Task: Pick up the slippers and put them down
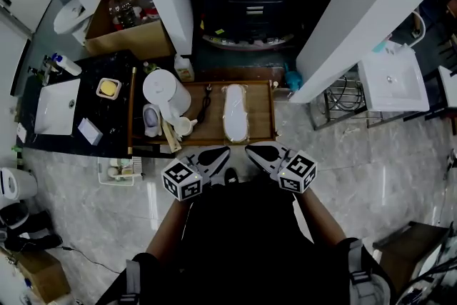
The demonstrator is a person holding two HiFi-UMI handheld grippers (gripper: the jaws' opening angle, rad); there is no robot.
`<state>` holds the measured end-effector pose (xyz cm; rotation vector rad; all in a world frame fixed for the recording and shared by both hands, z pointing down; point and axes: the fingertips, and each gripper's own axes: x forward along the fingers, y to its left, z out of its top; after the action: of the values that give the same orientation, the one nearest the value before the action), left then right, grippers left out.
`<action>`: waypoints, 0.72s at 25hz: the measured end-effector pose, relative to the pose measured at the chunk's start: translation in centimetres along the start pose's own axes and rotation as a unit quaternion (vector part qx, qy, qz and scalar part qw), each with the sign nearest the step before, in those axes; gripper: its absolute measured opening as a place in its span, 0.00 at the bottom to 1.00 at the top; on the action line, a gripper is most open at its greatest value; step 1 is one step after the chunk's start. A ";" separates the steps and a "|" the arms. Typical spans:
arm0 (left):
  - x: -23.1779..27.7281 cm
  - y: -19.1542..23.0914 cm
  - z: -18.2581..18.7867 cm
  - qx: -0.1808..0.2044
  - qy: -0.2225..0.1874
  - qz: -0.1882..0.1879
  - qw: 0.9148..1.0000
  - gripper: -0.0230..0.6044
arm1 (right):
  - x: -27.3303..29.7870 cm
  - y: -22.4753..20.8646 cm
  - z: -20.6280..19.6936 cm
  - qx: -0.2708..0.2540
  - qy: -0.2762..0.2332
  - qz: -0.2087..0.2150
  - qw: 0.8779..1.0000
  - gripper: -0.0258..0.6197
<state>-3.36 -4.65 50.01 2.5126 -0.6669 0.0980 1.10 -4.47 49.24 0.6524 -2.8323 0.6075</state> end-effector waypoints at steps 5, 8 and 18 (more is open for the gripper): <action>0.4 0.0 0.5 0.000 -0.003 -0.004 1.000 0.06 | -0.3 -0.2 0.1 -0.001 -0.002 -0.004 1.000 0.05; 0.5 -0.1 0.6 0.002 -0.002 -0.006 1.000 0.05 | -0.5 -0.3 0.0 -0.001 -0.002 -0.008 1.000 0.05; 0.5 -0.2 0.6 0.002 0.001 -0.011 1.000 0.05 | -0.6 -0.2 -0.2 0.000 -0.002 -0.014 1.000 0.05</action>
<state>-2.84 -5.01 49.45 2.5233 -0.6400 0.0942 1.72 -4.38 49.36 0.6930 -2.8220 0.6008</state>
